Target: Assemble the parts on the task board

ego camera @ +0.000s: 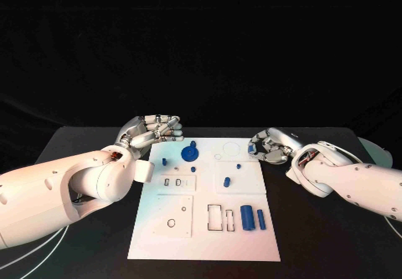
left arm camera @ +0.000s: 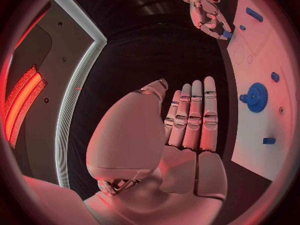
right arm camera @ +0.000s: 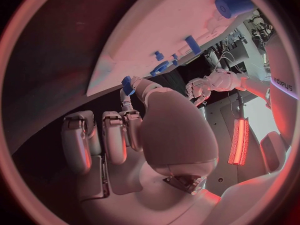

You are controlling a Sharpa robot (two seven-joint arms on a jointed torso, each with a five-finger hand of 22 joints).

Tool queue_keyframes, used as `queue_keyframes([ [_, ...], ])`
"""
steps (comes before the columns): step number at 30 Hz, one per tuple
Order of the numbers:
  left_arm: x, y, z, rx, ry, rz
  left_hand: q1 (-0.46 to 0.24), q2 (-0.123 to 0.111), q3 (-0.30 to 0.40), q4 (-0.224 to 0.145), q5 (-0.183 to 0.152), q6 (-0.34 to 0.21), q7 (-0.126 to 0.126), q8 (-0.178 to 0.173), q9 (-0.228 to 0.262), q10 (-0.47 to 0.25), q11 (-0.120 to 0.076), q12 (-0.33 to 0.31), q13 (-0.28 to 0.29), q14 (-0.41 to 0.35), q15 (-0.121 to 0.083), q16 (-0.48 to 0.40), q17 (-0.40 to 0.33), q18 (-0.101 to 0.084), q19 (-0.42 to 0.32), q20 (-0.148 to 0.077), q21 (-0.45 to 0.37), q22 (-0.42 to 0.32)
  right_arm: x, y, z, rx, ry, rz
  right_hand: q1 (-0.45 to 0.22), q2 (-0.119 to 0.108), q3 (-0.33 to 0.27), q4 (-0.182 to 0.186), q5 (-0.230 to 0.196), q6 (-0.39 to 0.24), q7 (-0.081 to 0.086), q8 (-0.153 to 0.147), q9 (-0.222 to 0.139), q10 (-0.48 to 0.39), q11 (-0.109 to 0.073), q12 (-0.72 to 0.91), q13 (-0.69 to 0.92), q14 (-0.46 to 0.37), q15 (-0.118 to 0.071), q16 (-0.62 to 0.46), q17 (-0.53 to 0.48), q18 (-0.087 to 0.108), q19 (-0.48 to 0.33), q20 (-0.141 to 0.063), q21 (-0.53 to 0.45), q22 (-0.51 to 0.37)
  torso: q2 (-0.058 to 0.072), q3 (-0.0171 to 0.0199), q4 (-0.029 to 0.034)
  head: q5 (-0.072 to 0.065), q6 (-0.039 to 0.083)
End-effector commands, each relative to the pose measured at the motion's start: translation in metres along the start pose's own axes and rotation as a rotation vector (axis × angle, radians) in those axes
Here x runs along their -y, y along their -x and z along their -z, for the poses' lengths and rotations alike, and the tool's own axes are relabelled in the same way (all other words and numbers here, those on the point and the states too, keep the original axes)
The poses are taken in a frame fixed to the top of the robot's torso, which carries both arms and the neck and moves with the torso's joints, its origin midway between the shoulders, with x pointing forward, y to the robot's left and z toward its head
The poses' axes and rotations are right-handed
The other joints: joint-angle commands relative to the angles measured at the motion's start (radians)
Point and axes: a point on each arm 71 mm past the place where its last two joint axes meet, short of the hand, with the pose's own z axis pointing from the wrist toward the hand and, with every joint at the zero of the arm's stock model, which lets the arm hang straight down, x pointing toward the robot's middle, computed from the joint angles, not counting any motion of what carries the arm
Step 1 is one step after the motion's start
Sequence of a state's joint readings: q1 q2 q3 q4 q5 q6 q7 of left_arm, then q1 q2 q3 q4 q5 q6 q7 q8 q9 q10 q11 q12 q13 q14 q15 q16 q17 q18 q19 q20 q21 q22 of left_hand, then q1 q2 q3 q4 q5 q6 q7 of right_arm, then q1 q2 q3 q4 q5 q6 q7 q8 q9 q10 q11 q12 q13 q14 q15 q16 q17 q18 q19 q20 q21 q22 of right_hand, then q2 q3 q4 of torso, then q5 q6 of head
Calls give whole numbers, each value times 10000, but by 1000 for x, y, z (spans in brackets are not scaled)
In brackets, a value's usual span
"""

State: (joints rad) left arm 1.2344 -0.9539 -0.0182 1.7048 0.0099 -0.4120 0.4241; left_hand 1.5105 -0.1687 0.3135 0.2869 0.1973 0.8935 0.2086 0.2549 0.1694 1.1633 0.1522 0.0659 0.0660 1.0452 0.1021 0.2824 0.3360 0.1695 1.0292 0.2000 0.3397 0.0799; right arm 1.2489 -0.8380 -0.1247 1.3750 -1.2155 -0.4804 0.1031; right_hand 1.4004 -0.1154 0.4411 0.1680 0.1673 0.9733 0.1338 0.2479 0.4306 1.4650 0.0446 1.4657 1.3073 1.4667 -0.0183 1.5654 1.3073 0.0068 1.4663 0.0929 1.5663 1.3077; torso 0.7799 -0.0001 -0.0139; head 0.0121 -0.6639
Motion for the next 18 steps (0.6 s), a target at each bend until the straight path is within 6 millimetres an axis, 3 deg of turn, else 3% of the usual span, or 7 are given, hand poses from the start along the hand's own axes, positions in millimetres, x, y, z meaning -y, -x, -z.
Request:
queue_keyframes([
  [1, 1, -1, 0, -76, -89, -11, 11, -21, 58, -21, -35, -12, 58, -53, -17, -51, -10, -41, -13, -41, 27, -56, 10, 141, 13, 20, -40, -12, -16, 2, 0, 392, 20, -7, -39, 50, 91, -18, 40, 273, -235, 455, 376, 108, -100, 53, 1437, 1041, -103, 54, 2635, -68, 1045, -98, 45, 2631, -18, -14, -19, 14, 4],
  [8, 1, -1, -1, -73, -95, -13, -9, -22, 58, -12, -40, -15, 62, -57, -18, -55, -6, -38, -12, -39, 30, -62, 16, 141, 28, 20, -35, -11, -70, -10, -6, 173, 577, 5, -216, 40, 100, 21, -33, 272, -271, 570, 448, 222, -138, 155, 1567, 1041, -139, 54, 2635, -68, 1045, -137, 45, 2631, -15, -18, 8, 96, -13],
  [11, 1, 0, -2, -45, -102, -26, -13, -23, 58, -11, -42, -15, 62, -58, -18, -56, -5, -37, -12, -38, 31, -63, 17, 142, 32, 20, -34, -10, -94, -21, -11, -63, 857, 8, -253, 48, 105, 37, -37, 272, -279, 591, 460, 240, -145, 171, 1588, 1041, -145, 54, 2635, -68, 1045, -144, 45, 2631, -20, -22, 24, 210, -59],
  [18, 0, 2, -4, 32, -115, -61, -59, -41, 47, 2, -55, -20, 74, -68, -21, -66, 3, -33, -9, -34, 36, -74, 31, 139, 50, 24, -31, -12, -133, -48, -22, -758, 1251, 209, -343, 39, 99, 76, -49, 253, -285, 617, 477, 234, -152, 159, 1578, 1041, -155, 54, 2635, -68, 1045, -155, 45, 2631, -10, -35, 39, 327, -88],
])
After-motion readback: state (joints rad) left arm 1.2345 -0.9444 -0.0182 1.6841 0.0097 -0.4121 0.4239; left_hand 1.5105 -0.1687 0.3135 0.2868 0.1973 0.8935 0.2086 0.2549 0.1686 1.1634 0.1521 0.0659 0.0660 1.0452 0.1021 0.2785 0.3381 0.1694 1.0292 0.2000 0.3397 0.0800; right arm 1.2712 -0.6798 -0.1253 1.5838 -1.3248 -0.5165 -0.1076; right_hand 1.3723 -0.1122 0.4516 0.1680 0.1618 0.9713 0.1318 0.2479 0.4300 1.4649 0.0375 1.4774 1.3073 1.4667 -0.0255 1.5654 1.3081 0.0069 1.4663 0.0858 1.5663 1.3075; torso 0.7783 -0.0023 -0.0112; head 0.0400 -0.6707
